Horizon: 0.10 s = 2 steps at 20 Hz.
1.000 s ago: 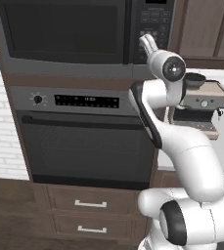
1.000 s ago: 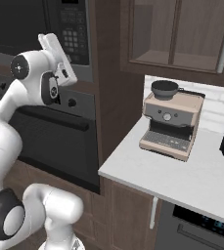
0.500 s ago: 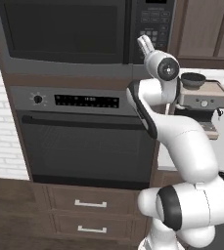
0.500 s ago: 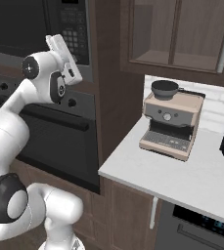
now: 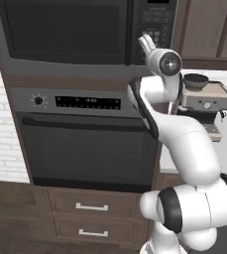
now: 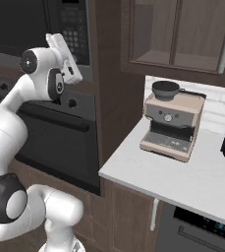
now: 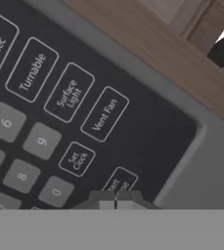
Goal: Open the microwave, place the bowl with waffle inside the microwave, then close the microwave door and turn it on.
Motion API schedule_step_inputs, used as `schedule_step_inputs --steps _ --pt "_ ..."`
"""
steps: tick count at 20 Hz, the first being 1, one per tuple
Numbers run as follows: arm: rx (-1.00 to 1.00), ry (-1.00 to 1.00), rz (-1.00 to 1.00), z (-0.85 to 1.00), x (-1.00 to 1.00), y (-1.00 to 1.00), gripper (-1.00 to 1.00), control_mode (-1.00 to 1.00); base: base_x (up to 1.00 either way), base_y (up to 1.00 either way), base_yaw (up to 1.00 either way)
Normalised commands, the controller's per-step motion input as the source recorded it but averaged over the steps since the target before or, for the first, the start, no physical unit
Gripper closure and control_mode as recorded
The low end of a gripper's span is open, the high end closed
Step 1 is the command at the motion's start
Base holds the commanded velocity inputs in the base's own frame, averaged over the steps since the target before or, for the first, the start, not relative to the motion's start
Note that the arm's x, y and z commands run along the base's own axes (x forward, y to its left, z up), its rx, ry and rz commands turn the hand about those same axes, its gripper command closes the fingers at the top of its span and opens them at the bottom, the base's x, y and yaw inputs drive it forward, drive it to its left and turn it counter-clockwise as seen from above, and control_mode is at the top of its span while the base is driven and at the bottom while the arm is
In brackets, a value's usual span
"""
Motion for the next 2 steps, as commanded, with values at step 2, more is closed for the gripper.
schedule_step_inputs --steps 2 --pt "-0.01 0.25 -0.02 0.0 1.0 -0.16 1.0 -1.0 0.0 0.0 0.0"
